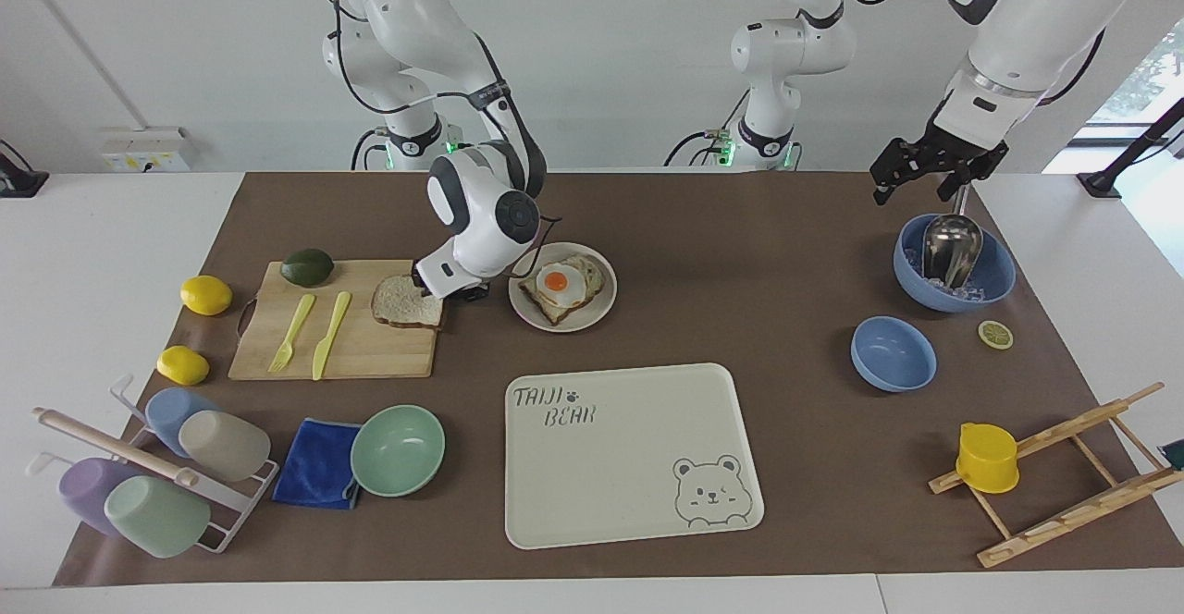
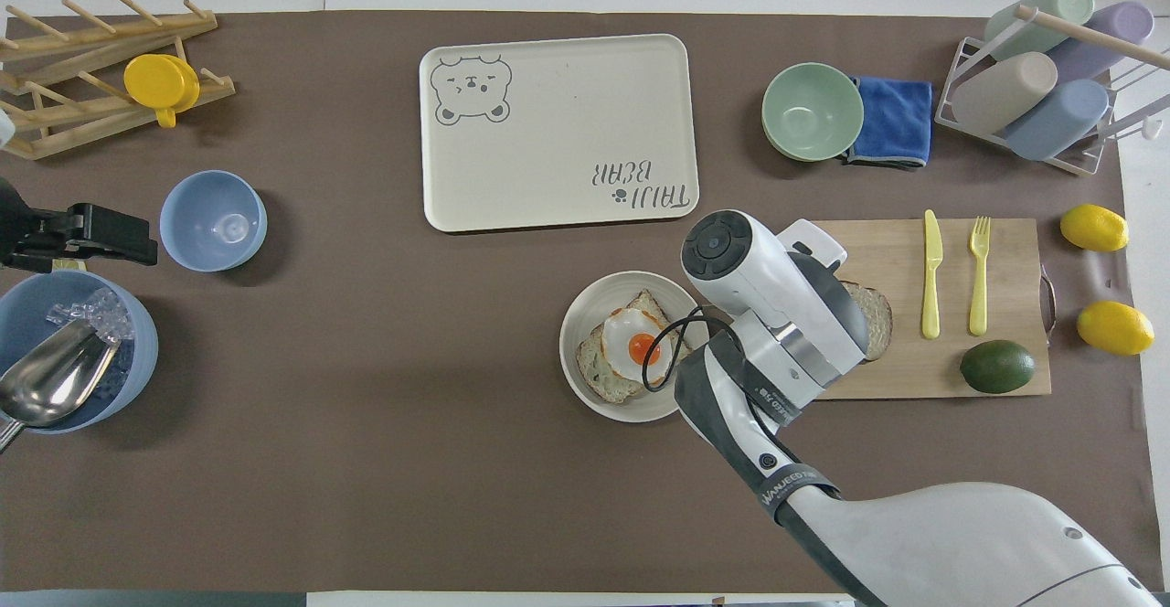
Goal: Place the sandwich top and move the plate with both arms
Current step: 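Carry the bread slice with the right gripper over the egg plate, then lower the bread onto the egg and open the right gripper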
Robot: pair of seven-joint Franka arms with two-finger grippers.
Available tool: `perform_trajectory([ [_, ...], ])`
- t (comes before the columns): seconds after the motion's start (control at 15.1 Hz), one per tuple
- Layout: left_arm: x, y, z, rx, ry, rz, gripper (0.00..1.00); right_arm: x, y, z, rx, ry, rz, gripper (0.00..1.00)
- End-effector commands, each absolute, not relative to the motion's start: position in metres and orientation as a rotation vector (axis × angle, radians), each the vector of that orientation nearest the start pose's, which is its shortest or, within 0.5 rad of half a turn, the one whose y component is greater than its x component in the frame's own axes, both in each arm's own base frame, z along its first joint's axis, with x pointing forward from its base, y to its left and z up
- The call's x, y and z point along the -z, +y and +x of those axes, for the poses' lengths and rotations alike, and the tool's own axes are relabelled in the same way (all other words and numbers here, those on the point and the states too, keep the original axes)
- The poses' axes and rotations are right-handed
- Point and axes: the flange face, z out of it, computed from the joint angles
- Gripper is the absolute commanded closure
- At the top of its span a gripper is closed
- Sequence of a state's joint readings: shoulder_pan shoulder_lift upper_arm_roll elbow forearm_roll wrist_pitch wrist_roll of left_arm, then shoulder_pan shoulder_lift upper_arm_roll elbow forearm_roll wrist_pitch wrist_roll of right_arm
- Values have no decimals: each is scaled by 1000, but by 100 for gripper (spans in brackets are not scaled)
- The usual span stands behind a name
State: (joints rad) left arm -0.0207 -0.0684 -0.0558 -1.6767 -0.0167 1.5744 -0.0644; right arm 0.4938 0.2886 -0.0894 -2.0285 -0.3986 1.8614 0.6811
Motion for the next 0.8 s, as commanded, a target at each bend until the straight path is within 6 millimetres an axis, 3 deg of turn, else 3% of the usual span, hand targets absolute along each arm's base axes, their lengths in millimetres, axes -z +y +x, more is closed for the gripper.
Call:
perform_trajectory([
  [0.0, -617, -42, 528, -58, 21, -3137, 0, -287, 188, 515, 230, -62, 2583, 100],
  [0.13, -617, -42, 527, -65, 21, -3136, 0, -305, 198, 524, 235, -61, 2568, 100],
  [0.2, -617, -42, 527, -65, 21, -3136, 0, -321, 215, 528, 254, -25, 2563, 100],
  [0.53, -617, -41, 528, -53, 19, -3137, 0, -404, 330, 516, 307, 106, 2636, 100],
  [0.66, -617, -41, 528, -55, 21, -3137, 0, -409, 374, 495, 233, 207, 2697, 100],
  [0.73, -616, -40, 528, -60, 21, -3137, 0, -407, 386, 488, 209, 232, 2709, 100],
])
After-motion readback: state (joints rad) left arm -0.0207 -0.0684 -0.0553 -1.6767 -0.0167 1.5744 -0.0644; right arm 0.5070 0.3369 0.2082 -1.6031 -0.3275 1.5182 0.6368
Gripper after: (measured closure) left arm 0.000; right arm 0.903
